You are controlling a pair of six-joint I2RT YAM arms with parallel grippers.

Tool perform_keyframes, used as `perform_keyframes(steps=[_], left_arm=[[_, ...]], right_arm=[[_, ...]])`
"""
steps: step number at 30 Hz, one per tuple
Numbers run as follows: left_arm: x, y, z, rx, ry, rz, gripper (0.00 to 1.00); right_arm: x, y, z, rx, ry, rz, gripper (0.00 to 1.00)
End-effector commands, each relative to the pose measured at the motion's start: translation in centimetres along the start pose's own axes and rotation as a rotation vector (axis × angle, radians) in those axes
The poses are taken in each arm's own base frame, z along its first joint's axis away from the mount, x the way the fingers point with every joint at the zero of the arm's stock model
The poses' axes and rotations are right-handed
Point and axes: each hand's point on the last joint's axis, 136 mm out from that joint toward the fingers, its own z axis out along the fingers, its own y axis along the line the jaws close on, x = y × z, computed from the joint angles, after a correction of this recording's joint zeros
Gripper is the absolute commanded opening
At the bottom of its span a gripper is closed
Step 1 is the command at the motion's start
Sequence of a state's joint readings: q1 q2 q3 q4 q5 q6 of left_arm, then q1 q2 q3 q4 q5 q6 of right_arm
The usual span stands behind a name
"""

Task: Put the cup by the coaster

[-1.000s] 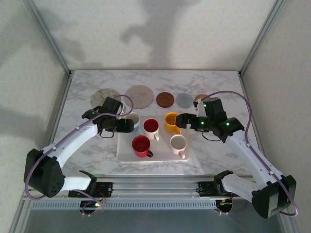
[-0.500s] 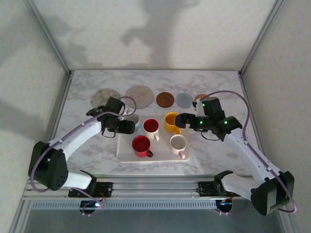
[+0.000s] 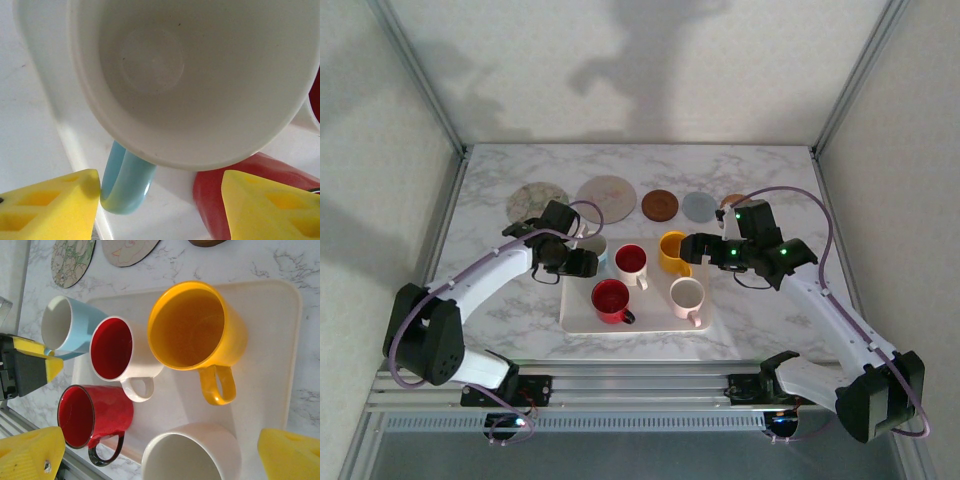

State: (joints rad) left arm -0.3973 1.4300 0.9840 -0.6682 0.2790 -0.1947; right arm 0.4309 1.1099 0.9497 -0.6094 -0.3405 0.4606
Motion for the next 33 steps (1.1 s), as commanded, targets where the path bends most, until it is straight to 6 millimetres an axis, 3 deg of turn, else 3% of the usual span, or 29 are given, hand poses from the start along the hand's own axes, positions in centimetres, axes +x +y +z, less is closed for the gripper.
perform_keyframes(steps=[1,13,33], left_arm=[[-0.2,-0.2,0.0,0.022,0.001,-0.015,0.61],[0.1,-1.1,0.5,0.048,0.031,-0.006,0.55],[-0.4,-0.9,1.8,0.003,0.029,-0.005,0.45]], right_arm=[[-0.8,0.6,-0.2,-0.004,-0.023,-0.02,0.99],[-0.8,0.5,0.0,-0.003,-0.019,-0.017,0.99],[-0.8,0.4,0.2,-0.004,-0.021,-0.009,0.99]])
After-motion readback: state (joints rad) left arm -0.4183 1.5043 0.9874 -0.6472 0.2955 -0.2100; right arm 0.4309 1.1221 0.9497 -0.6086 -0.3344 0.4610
